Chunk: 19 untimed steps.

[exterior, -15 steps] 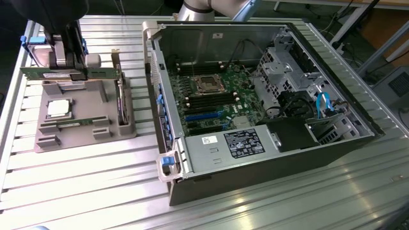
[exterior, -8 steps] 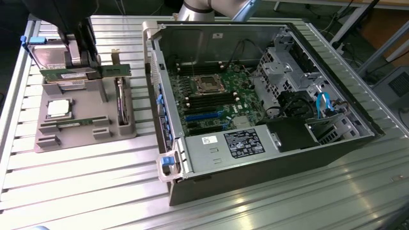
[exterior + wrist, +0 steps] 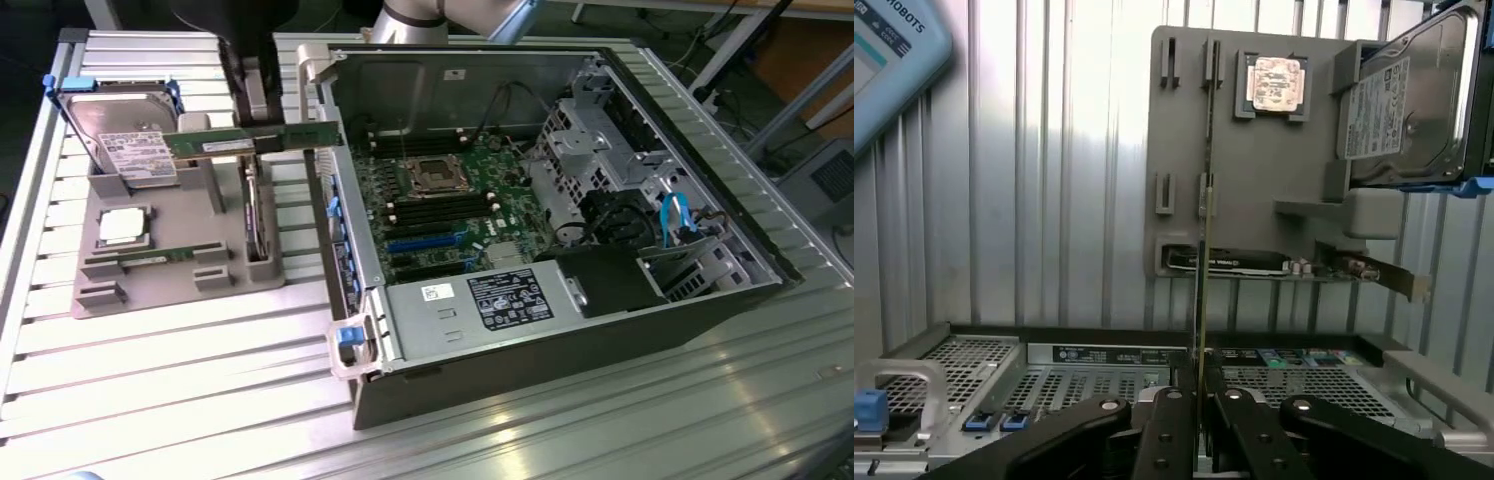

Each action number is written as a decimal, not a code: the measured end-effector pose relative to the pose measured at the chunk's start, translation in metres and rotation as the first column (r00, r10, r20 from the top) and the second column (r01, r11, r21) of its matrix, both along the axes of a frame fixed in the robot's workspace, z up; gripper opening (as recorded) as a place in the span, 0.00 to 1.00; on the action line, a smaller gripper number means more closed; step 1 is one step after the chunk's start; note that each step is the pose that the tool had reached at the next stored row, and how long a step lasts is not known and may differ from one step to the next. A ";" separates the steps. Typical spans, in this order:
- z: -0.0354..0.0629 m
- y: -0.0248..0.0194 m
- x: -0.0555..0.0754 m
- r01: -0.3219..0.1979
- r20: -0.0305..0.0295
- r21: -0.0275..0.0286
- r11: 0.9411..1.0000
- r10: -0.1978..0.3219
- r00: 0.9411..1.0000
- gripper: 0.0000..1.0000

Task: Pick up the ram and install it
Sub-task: 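Pick up the ram and move it above insertion slot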

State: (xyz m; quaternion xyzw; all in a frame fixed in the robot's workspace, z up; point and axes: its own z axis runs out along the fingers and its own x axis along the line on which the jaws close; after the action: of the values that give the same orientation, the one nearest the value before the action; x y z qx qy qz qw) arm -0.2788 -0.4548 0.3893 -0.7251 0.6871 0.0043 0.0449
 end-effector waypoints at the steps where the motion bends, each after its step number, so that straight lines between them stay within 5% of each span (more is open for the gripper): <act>1: 0.0005 0.0000 0.006 -0.003 0.000 0.000 1.000 0.003 1.000 0.14; 8: 0.0023 0.0000 0.031 -0.017 0.000 0.000 1.000 0.017 1.000 0.14; 15: 0.0024 0.0000 0.039 -0.017 -0.004 0.000 1.000 0.017 1.000 0.14; 18: 0.0027 0.0000 0.054 -0.018 -0.033 0.000 1.000 0.018 0.999 0.14; 19: 0.0028 0.0000 0.061 -0.020 -0.053 0.000 1.000 0.020 0.998 0.14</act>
State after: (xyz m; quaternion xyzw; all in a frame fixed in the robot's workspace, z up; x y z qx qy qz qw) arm -0.2174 -0.4548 0.3921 -0.7315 0.6809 0.0239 0.0266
